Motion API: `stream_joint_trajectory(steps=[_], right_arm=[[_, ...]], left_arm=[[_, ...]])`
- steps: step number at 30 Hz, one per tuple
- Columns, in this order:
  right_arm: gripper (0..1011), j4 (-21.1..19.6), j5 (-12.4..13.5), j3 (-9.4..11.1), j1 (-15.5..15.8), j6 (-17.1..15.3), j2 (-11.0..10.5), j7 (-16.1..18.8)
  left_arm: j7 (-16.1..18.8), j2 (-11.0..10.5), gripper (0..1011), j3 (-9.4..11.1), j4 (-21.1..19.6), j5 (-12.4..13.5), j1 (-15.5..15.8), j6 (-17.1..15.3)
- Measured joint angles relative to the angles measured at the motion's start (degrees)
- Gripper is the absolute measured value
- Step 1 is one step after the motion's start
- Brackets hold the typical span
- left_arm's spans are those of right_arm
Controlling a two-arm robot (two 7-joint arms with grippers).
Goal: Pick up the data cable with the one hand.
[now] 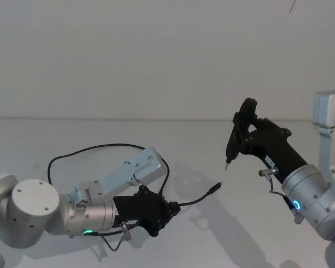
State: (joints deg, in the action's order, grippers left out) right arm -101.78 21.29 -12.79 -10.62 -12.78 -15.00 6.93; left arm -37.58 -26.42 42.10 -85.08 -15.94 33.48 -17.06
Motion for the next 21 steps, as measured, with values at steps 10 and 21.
stream_joint_trajectory(steps=[10,21], right_arm=[[279,1.01,-0.64,-0.12,-0.14,-0.44,0.37,0.32],[279,1.28,-1.17,0.07,0.32,-0.68,0.41,0.96]], left_arm=[[0.0,-0.16,38,-0.08,-0.23,0.05,-0.05,0.05],[0.0,-0.22,38,-0.14,-0.33,0.05,-0.08,0.1]])
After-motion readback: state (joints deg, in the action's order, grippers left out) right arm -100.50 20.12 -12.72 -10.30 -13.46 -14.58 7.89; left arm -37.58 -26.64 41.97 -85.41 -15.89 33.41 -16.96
